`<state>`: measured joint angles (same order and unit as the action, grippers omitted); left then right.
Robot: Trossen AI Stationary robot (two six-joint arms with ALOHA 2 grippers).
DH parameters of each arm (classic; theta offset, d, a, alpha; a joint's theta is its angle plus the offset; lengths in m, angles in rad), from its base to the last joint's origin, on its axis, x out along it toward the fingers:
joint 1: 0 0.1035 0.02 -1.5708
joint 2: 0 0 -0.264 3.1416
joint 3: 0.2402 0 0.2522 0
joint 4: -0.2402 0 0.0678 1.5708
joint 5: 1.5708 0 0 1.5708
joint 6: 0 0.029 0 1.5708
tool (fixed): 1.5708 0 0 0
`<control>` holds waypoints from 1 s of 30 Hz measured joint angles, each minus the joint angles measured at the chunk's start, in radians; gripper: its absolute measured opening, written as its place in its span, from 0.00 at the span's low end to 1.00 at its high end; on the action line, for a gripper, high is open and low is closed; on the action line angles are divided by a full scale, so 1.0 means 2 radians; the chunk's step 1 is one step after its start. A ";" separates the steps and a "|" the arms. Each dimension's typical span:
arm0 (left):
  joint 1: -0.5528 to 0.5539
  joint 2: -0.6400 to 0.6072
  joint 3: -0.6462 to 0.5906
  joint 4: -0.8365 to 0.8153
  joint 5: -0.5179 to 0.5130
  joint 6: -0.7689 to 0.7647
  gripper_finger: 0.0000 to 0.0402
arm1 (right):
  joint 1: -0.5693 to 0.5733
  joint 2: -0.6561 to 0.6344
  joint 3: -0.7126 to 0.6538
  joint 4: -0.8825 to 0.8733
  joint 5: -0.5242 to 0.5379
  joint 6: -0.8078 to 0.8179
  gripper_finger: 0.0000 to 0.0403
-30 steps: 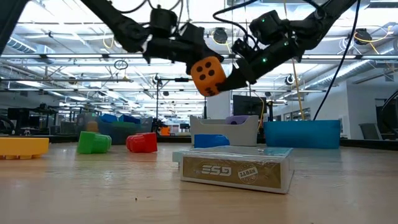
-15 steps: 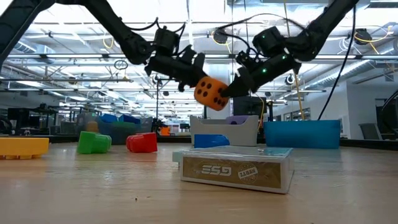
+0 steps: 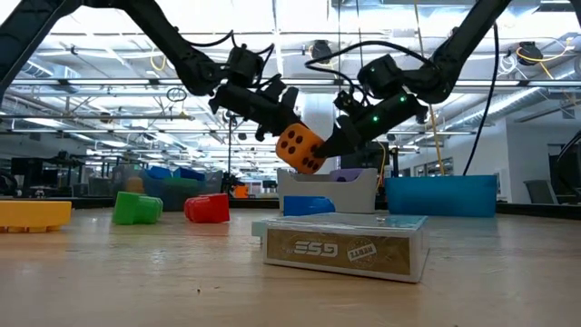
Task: Pick & Place Toys
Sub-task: Put the orange dice into the gray bin
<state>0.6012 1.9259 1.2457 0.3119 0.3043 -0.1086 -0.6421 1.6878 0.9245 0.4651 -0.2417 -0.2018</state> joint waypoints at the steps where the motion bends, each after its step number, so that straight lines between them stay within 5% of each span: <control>1: 0.000 0.000 0.000 0.000 0.000 0.000 0.10 | -0.002 -0.001 0.000 -0.001 -0.001 0.000 0.60; 30: -0.001 0.002 -0.002 -0.080 -0.085 0.044 0.10 | -0.036 -0.033 0.005 -0.054 0.009 -0.023 0.60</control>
<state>0.5999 1.9301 1.2415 0.1509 0.1341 -0.0204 -0.7144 1.6218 0.9337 0.3579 -0.2245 -0.2474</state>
